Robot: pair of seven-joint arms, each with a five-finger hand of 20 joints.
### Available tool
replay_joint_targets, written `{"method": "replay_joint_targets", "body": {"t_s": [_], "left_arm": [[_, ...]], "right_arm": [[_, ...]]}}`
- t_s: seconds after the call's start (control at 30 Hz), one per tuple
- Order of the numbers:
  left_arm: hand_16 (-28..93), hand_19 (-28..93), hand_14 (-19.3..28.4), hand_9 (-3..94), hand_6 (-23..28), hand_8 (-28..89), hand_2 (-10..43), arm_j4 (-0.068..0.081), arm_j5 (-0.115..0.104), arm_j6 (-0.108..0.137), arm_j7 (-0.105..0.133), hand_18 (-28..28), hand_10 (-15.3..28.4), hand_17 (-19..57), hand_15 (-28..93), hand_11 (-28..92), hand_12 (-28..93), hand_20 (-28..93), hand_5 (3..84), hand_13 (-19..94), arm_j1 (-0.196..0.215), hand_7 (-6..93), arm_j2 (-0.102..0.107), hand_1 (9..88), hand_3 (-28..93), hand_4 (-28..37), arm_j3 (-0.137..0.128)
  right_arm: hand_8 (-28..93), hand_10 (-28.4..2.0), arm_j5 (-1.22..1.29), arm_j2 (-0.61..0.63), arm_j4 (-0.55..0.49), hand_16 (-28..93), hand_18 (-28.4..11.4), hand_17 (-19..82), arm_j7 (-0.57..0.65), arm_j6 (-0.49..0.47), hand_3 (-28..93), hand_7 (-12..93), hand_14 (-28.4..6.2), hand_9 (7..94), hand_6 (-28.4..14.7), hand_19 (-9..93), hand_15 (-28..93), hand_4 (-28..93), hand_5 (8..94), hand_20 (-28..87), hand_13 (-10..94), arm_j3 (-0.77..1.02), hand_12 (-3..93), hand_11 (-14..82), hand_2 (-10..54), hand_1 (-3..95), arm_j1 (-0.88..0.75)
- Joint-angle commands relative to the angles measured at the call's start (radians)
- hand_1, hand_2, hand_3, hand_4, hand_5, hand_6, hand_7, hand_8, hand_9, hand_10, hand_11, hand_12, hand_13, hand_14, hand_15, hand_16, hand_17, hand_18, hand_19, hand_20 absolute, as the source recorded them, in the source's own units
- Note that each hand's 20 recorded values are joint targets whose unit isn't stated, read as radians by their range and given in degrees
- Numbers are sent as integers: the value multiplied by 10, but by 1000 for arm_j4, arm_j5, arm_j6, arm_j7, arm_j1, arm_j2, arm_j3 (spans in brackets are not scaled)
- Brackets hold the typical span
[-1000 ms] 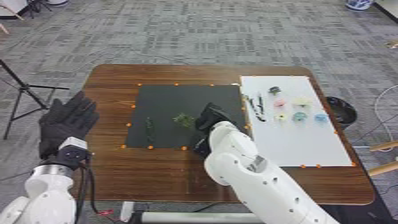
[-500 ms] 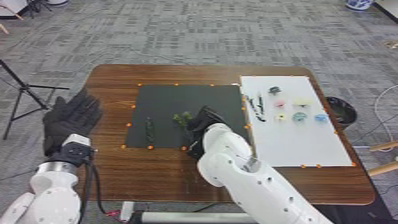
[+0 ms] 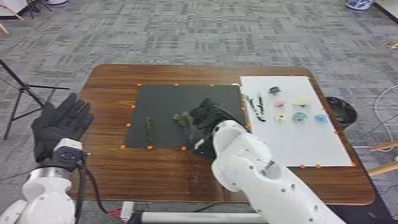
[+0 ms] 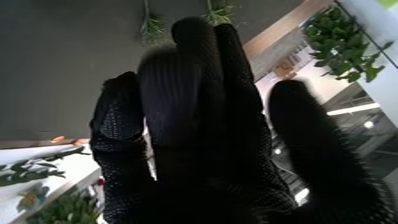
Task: Arrange flowers
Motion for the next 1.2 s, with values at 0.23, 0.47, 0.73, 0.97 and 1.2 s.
{"method": "replay_joint_targets", "body": {"t_s": [0.23, 0.47, 0.73, 0.97, 1.2], "left_arm": [[-53, 340, 149, 317, 106, -79, 166, -3, 7, 3, -10, 125, 169, -76, 216, 214, 78, 69, 417, 226, 13, 87, -9, 242, 713, -283, 7], [-53, 342, 151, 317, 106, -79, 167, -5, 7, 4, -11, 127, 169, -78, 217, 215, 79, 69, 416, 227, 18, 86, -11, 242, 713, -283, 3], [-51, 343, 151, 318, 105, -80, 168, 0, 8, -2, -21, 128, 169, -78, 222, 214, 78, 70, 417, 228, 11, 88, -7, 241, 713, -283, 15], [-52, 345, 152, 317, 105, -80, 169, -2, 9, -8, -28, 129, 169, -79, 226, 213, 79, 71, 416, 228, 19, 87, -5, 241, 713, -283, 11], [-52, 345, 153, 317, 105, -80, 169, -6, 2, -6, -24, 130, 168, -80, 228, 214, 79, 71, 416, 227, 27, 87, -7, 242, 713, -283, 5]], "right_arm": [[-79, -251, 226, -3, 8, 295, -261, 328, -9, -260, 711, 200, -143, 574, -68, 857, 631, -122, 656, 287, 643, 49, 148, 83, 182, 274, -30], [-54, -254, 194, -4, 6, 269, -262, 324, -4, -217, 732, 267, -150, 550, -84, 850, 653, -115, 634, 298, 628, 33, 147, 86, 188, 263, -20], [-78, -271, 148, -7, 18, 258, -264, 332, -13, -233, 731, 261, -146, 535, -82, 859, 649, -116, 515, 287, 635, 16, 142, 83, 157, 258, -5], [-85, -256, 127, -19, 33, 255, -272, 318, 0, -319, 713, 102, -154, 521, -49, 857, 654, -129, 513, 283, 622, 3, 155, 89, 140, 276, 0], [-82, -223, 135, -8, 15, 254, -268, 313, -20, -311, 703, 80, -162, 540, -91, 851, 664, -131, 593, 286, 614, -11, 157, 101, 152, 284, 2]]}}
